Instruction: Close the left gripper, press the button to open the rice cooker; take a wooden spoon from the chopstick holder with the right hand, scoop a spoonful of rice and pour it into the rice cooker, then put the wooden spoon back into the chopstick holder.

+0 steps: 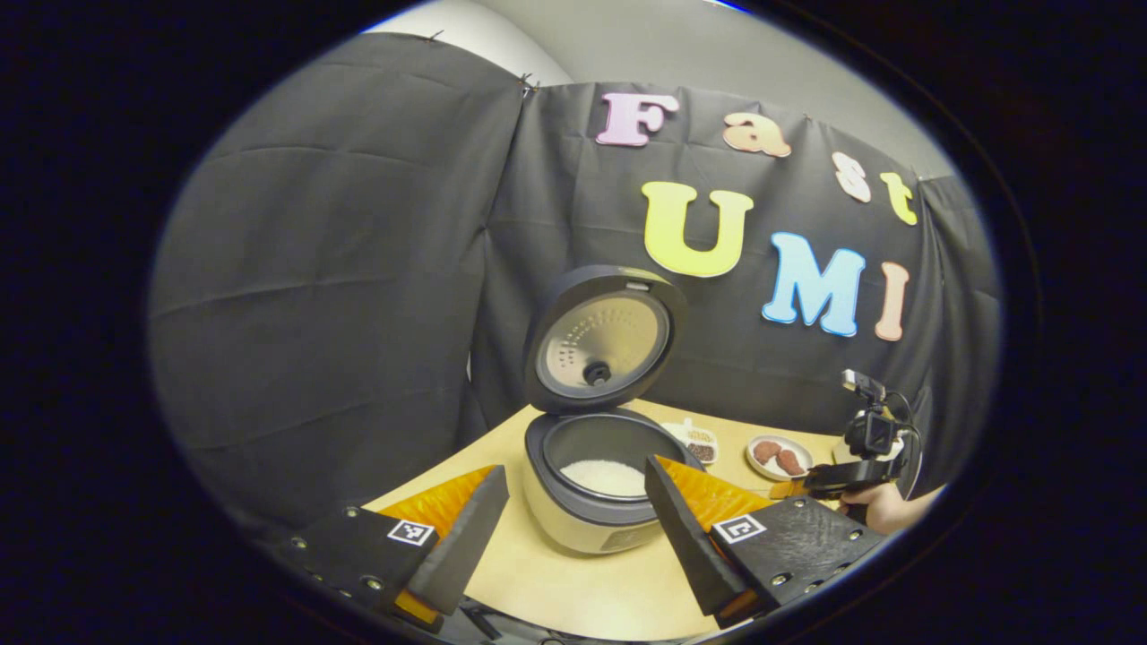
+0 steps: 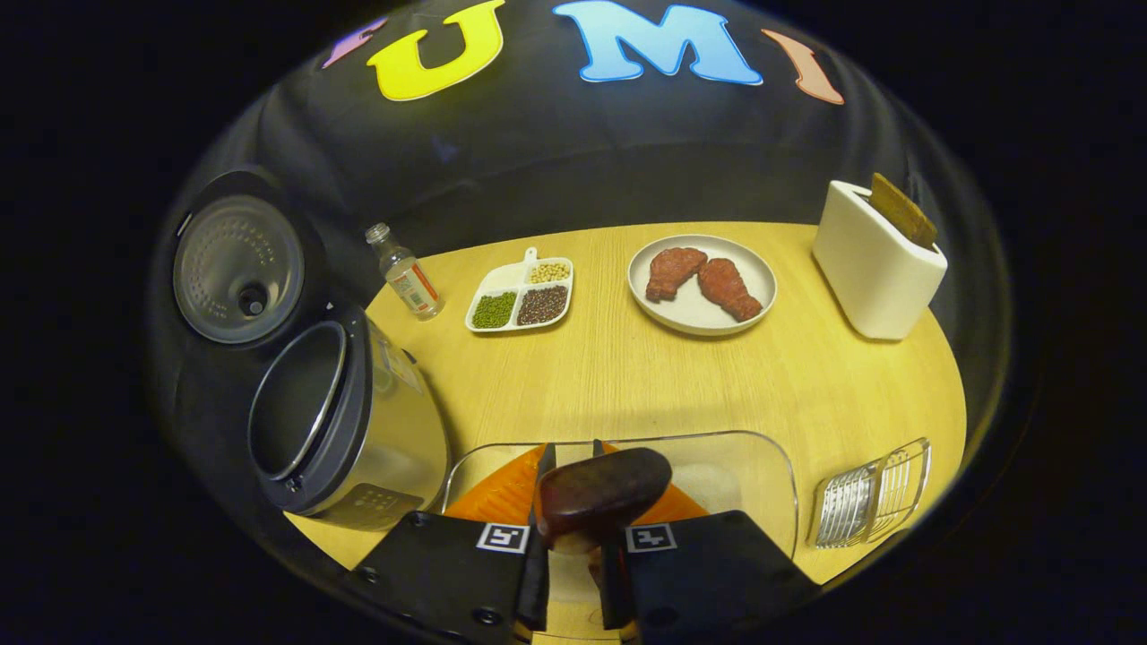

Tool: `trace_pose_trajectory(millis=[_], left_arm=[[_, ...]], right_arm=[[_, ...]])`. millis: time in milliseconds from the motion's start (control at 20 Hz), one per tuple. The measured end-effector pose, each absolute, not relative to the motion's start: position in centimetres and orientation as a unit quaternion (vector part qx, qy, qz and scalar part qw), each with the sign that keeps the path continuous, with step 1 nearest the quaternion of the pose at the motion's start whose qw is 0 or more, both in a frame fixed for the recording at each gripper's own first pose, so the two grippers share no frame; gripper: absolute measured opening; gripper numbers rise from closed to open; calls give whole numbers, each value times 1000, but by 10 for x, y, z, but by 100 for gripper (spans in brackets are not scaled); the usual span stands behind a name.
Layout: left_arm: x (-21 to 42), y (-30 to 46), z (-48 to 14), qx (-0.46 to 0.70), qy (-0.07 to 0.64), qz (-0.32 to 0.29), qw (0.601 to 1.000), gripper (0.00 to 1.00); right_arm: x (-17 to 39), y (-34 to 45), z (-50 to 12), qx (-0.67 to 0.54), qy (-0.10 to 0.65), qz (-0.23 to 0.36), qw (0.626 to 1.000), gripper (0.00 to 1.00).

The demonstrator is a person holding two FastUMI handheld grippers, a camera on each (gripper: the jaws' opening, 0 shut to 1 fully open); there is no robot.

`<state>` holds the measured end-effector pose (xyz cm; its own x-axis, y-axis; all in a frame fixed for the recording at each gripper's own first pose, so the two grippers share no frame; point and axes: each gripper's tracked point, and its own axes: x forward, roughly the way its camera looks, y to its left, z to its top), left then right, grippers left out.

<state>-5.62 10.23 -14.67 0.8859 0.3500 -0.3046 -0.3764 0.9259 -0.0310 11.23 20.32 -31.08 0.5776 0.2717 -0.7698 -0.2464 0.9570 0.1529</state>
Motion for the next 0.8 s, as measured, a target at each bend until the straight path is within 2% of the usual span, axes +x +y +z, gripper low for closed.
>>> trace_pose_trajectory(millis=[50, 100, 150, 250, 300, 550, 600, 650, 750, 800], left_arm=[[-56, 101, -149, -45, 150, 184, 970, 97], [-55, 99, -149, -45, 151, 182, 971, 97], [-54, 98, -149, -45, 152, 180, 971, 97], [-52, 96, -147, -43, 148, 179, 972, 96], [-50, 96, -145, -41, 146, 178, 972, 97], [-50, 91, -145, -42, 142, 173, 974, 97], [-50, 89, -146, -43, 144, 171, 974, 97], [-49, 89, -147, -43, 146, 169, 974, 97], [-48, 90, -146, -40, 147, 168, 974, 97], [-48, 91, -146, -38, 147, 167, 974, 97]], right_arm=[[109, 208, -310, 20, 441, 149, 885, 25], [107, 212, -312, 26, 447, 152, 881, 22], [105, 215, -311, 31, 451, 153, 879, 25], [102, 220, -311, 45, 461, 153, 873, 25], [100, 223, -310, 54, 467, 154, 869, 22], [95, 228, -305, 99, 489, 151, 853, 25], [95, 227, -303, 112, 493, 149, 850, 22], [94, 226, -301, 129, 496, 145, 846, 25], [95, 223, -296, 161, 496, 140, 842, 22], [95, 219, -294, 175, 497, 137, 839, 25]])
